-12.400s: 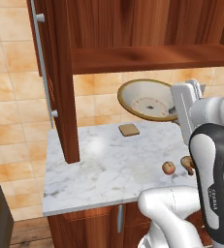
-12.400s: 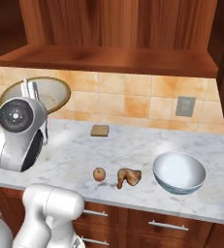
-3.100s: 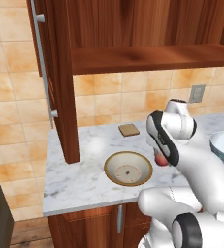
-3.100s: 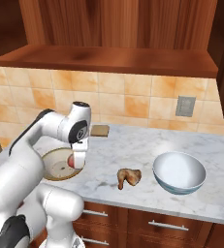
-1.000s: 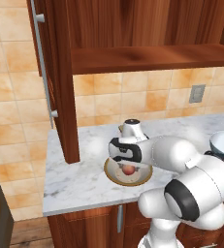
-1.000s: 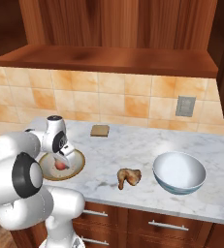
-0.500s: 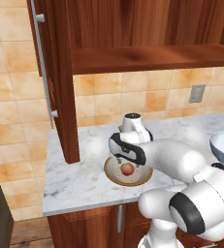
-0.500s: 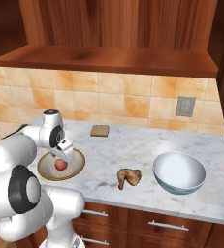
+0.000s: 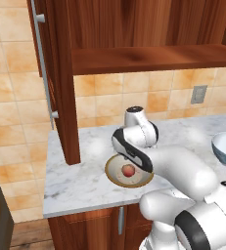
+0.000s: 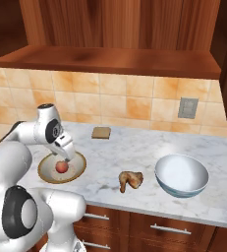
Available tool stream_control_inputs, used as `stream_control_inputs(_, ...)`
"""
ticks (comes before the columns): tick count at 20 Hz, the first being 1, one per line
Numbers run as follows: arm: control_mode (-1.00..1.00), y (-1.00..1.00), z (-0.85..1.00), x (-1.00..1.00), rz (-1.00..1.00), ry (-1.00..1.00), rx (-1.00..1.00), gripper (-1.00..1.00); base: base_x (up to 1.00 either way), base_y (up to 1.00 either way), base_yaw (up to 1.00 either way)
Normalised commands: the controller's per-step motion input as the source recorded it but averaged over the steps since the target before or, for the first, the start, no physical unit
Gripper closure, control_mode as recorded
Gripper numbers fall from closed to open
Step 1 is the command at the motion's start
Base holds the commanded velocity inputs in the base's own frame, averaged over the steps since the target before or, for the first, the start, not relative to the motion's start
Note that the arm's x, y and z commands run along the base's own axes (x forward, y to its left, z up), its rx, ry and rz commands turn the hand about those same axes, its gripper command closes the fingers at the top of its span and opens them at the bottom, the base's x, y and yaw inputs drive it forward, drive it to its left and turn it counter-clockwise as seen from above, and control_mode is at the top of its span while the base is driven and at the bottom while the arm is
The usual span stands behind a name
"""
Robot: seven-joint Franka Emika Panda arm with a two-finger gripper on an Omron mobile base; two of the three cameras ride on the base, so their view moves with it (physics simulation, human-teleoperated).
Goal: Pick both bowls and place them on the counter. Then place the chicken drumstick in one bowl and place the peach in the other bowl.
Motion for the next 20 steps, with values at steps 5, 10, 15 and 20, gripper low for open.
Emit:
stream_control_inputs(5, -1.00, -0.69, 0.24, -0.06, 0.00, -0.02, -0.06, -1.00, 0.00, 0.00, 0.00)
stream_control_inputs(10, -1.00, -0.83, 0.20, 0.00, 0.00, 0.00, -0.04, -1.00, 0.00, 0.00, 0.00)
stream_control_inputs(15, -1.00, -0.88, 0.04, -0.04, 0.00, 0.00, -0.01, -1.00, 0.00, 0.00, 0.00)
stream_control_inputs(20, -1.00, -0.85, -0.02, -0.09, -0.01, 0.00, 0.00, -1.00, 0.00, 0.00, 0.00)
